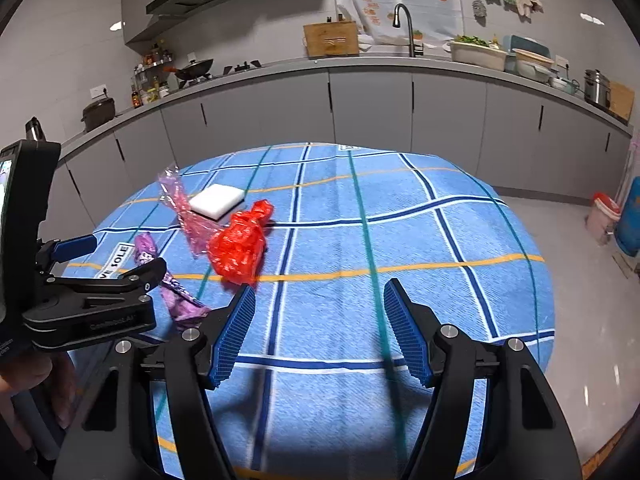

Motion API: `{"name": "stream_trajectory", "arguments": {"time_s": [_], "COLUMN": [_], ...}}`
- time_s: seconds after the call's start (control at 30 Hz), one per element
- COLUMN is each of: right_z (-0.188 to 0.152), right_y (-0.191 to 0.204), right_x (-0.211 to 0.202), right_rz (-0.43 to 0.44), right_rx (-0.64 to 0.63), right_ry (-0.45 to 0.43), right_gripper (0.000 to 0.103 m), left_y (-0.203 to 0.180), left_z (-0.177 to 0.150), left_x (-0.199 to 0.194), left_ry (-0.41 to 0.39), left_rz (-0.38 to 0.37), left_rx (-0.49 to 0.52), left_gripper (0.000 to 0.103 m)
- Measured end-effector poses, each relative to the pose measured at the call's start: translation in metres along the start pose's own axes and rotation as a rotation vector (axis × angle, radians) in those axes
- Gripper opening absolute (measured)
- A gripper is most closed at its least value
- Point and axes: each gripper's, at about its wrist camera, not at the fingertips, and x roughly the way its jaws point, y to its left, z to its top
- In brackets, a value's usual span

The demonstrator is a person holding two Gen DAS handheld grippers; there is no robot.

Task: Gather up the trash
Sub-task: 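Lower the left tool onto the purple wrapper and close it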

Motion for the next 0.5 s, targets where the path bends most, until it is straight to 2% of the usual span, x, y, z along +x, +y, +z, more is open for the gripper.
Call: {"name": "stream_trajectory", "arguments": {"time_s": [0.3, 0.5], "right_z": [-0.005, -0.008], "right_y": [-0.009, -0.007], "right_x": [-0.002, -0.003], "right_rz": [-0.011, -0.005], "right_rx": [0.023, 0.032], "right_ry": [-0.008, -0.007], "right_gripper": [0.067, 0.067], "left_y": [-0.024, -0.021], "left_z": [-0.005, -0.014], "left_x": [0.016, 0.018], "left_ry": [0.058, 0.089], "left_rz": [-0.012, 0.001], "left_rx": [0.056, 0.096], "left_gripper": [0.098, 0.098]}}
